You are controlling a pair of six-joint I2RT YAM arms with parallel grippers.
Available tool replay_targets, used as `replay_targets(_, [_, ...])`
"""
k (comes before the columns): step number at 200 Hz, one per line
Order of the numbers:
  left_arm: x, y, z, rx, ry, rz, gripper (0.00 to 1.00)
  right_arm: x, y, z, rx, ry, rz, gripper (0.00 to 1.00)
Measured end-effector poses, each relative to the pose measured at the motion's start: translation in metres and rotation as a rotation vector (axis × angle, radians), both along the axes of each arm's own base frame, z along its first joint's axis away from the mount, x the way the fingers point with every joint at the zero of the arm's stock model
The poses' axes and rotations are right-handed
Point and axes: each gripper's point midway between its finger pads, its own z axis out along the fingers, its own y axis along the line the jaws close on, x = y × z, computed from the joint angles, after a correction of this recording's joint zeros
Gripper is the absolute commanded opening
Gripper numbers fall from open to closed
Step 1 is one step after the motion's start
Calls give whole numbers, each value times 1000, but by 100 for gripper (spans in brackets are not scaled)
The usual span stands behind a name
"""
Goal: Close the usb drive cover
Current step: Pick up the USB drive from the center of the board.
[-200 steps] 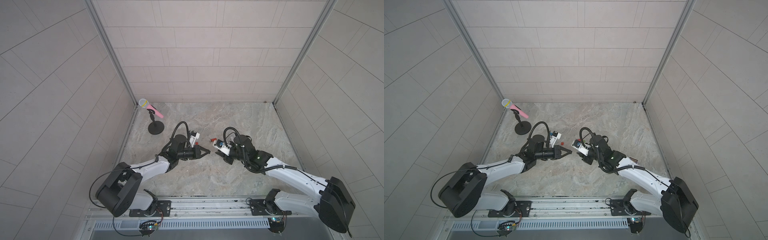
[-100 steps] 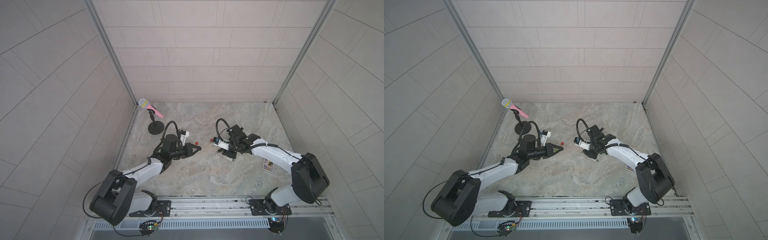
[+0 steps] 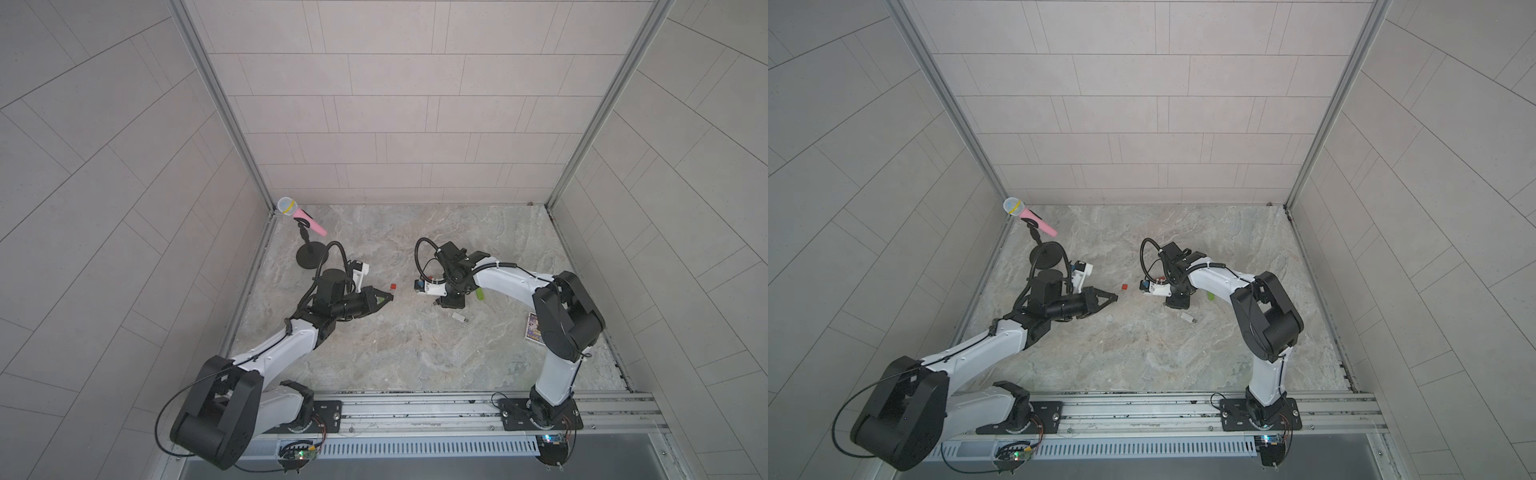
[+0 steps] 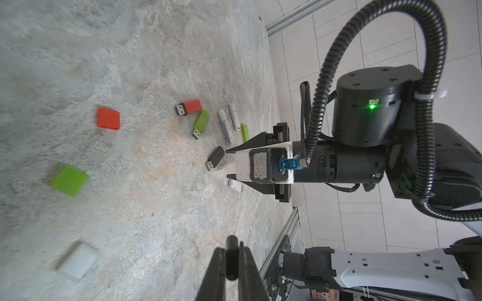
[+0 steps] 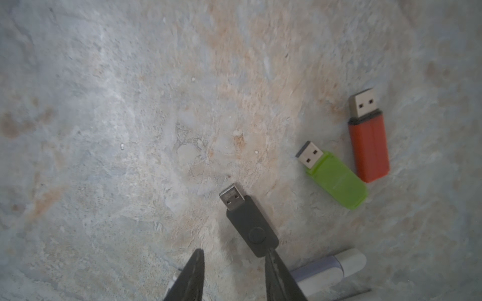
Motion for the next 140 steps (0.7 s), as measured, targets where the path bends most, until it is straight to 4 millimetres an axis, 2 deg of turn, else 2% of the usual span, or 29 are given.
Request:
replay_targets(69, [2,6,-3,9,7,11,10,12,6,-16,-31,27,47,41])
replay_targets(110, [1,6,-3,5,10,7,10,12,7,-19,-43,63,45,33])
replay_targets(140, [1,6,-3,4,11,5,10,3,4,-20,-52,105,16,29])
